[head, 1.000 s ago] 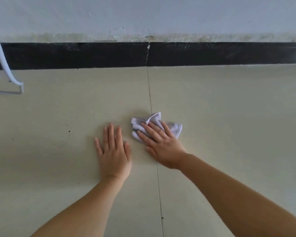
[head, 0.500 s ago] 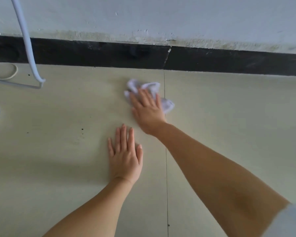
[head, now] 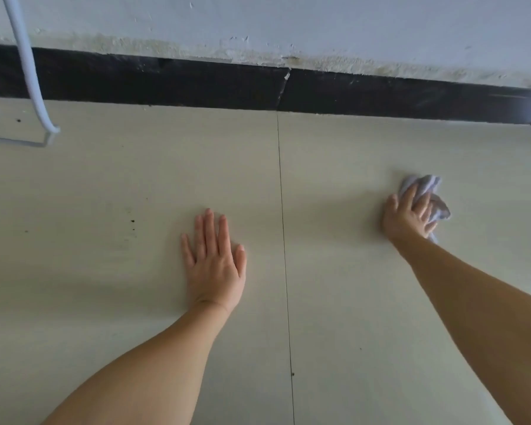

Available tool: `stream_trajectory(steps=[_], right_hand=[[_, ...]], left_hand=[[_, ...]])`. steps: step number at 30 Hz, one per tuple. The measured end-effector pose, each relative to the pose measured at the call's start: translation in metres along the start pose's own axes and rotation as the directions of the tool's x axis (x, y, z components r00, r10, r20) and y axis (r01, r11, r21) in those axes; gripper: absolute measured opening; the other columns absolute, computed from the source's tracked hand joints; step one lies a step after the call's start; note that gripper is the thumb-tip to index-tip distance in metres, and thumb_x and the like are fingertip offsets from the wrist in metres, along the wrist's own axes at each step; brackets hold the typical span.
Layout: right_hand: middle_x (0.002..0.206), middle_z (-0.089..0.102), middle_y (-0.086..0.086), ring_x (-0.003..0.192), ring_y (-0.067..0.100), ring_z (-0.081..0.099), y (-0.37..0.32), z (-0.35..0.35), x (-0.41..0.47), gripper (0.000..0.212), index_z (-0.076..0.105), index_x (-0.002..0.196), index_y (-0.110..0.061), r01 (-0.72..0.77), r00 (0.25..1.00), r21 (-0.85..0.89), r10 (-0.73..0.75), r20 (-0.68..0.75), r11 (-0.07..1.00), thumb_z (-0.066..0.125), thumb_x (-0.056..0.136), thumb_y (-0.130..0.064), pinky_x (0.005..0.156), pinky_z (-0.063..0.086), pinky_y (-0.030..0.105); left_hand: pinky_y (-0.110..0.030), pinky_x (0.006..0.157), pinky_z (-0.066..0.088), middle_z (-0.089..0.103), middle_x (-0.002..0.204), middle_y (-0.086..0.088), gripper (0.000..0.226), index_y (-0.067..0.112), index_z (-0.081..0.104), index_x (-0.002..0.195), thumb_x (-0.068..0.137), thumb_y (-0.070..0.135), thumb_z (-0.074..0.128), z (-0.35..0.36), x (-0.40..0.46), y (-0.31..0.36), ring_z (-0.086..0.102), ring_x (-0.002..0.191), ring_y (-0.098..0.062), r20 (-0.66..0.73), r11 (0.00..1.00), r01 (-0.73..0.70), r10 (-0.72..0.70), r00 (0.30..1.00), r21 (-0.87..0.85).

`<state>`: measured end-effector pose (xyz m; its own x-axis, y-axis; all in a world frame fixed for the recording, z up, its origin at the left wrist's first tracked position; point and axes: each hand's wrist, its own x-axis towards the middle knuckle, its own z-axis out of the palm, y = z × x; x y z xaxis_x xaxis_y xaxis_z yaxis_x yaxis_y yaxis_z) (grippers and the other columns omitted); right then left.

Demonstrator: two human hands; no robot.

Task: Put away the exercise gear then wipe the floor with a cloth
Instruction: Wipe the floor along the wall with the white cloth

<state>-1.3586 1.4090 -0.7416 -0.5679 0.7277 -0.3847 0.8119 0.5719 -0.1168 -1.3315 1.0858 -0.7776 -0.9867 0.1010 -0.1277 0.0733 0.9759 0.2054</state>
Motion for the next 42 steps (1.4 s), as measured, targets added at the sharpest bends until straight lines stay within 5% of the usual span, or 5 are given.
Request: stream_trajectory(steps=[6, 9, 16, 29, 42], right_hand=[[0.16, 0.002, 0.009, 0.146, 0.023, -0.005, -0.013, 0.081, -0.212, 0.064, -0.003, 0.151, -0.021, 0.563, 0.811, -0.134, -0.515, 0.277, 0.815, 0.022, 0.096, -0.044, 0.118, -0.004, 0.048], [0.158, 0.014, 0.01, 0.145, 0.028, 0.007, 0.019, 0.088, -0.266, 0.06, 0.004, 0.151, -0.018, 0.564, 0.791, -0.184, -0.463, 0.4, 0.805, 0.016, 0.1, -0.045, 0.116, 0.017, 0.048], [0.14, -0.045, -0.001, 0.129, 0.015, -0.041, 0.02, 0.071, -0.254, 0.058, -0.041, 0.133, -0.027, 0.685, 0.653, -0.194, -0.475, 0.59, 0.702, -0.002, 0.093, -0.045, 0.118, -0.011, 0.044], [0.154, -0.03, -0.001, 0.143, 0.018, -0.025, 0.035, 0.054, -0.194, 0.057, -0.03, 0.14, -0.028, 0.871, 0.478, -0.207, -0.673, 0.564, 0.445, 0.008, 0.1, -0.042, 0.117, -0.013, 0.044], [0.159, -0.01, 0.01, 0.146, 0.026, -0.006, 0.035, -0.037, 0.069, 0.072, -0.006, 0.152, -0.02, 0.532, 0.844, -0.23, -0.487, 0.226, 0.815, 0.013, 0.093, -0.054, 0.118, 0.0, 0.049]], left_hand=[[-0.049, 0.114, 0.004, 0.026, 0.154, -0.015, 0.064, 0.006, 0.034, 0.145, 0.089, 0.038, 0.025, -0.008, 0.001, 0.001, 0.022, 0.144, -0.031, 0.114, 0.999, 0.024, -0.019, 0.993, -0.041], [-0.047, 0.115, -0.002, 0.016, 0.158, -0.013, 0.064, 0.009, 0.026, 0.148, 0.092, 0.039, 0.026, -0.014, 0.001, 0.002, 0.013, 0.146, -0.029, 0.176, 0.997, 0.04, -0.028, 0.984, -0.066], [-0.045, 0.115, -0.014, -0.024, 0.157, -0.003, 0.074, 0.02, -0.014, 0.15, 0.097, 0.05, 0.028, -0.032, 0.015, 0.0, -0.023, 0.144, -0.02, 0.453, 0.998, 0.057, -0.033, 0.891, -0.039], [-0.041, 0.119, -0.003, -0.017, 0.159, -0.003, 0.066, 0.018, 0.001, 0.152, 0.099, 0.05, 0.024, -0.067, 0.01, 0.009, -0.013, 0.147, -0.016, 0.516, 0.999, -0.02, -0.005, 0.856, 0.043], [-0.044, 0.117, -0.002, -0.03, 0.154, -0.001, 0.064, 0.02, -0.017, 0.149, 0.101, 0.043, 0.019, -0.011, -0.068, 0.145, -0.022, 0.145, -0.018, 0.543, 0.998, 0.039, -0.057, 0.838, 0.044]])
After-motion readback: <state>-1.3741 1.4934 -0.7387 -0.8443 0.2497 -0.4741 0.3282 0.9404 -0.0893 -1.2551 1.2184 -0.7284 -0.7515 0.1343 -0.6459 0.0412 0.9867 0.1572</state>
